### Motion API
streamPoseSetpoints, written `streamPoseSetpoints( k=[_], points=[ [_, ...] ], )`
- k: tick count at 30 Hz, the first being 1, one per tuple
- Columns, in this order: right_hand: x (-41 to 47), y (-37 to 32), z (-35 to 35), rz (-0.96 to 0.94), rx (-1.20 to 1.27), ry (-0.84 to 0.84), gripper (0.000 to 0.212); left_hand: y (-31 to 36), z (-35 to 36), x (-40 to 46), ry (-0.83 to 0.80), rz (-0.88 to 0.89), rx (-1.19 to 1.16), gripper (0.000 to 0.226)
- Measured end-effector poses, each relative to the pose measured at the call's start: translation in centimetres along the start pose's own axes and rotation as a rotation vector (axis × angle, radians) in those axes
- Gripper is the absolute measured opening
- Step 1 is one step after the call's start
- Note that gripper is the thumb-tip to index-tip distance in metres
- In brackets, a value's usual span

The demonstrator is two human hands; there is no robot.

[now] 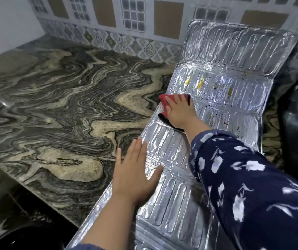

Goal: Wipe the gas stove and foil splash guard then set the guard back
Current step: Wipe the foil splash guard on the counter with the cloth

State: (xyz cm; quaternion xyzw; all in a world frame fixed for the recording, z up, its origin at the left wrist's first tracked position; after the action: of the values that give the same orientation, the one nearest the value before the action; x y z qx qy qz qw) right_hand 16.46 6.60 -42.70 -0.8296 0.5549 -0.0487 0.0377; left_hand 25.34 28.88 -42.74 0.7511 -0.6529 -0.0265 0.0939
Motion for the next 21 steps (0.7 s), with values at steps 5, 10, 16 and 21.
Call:
streamPoseSetpoints(
  k=[5, 10, 16, 21],
  points=[
    [-2.2, -1.4, 0.2, -0.034, -0.018, -0.016, 0.054, 0.0, 0.1, 0.1, 0.003, 0.001, 0.025, 0.084],
    [-9.4, -3.6, 0.3, -0.077, 0.009, -0.025, 0.053, 0.1, 0.3, 0.0, 0.007, 0.007, 0.014, 0.084],
    [-16.0, -6.1, 0.0, -0.129, 0.013, -0.023, 0.053, -1.2, -0.1, -2.5, -0.005, 0.031, 0.070, 0.085],
    [-19.6, -9.5, -0.3, -0.166, 0.028, 0.003, 0.052, -3.3, -0.9, -5.7, -0.008, 0.034, 0.077, 0.087]
  ],
)
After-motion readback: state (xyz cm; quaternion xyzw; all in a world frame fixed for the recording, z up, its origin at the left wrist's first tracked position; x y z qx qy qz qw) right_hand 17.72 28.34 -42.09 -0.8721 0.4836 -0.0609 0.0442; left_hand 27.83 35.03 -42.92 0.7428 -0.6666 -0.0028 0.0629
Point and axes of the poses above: each hand's wrist, its own x-axis towards the middle knuckle, its own z-axis out of the palm, y = z × x, the point moved 10 cm from there along x, towards the middle knuckle, and after that the axes turned 7 degrees about y, right-handed, at the moved point
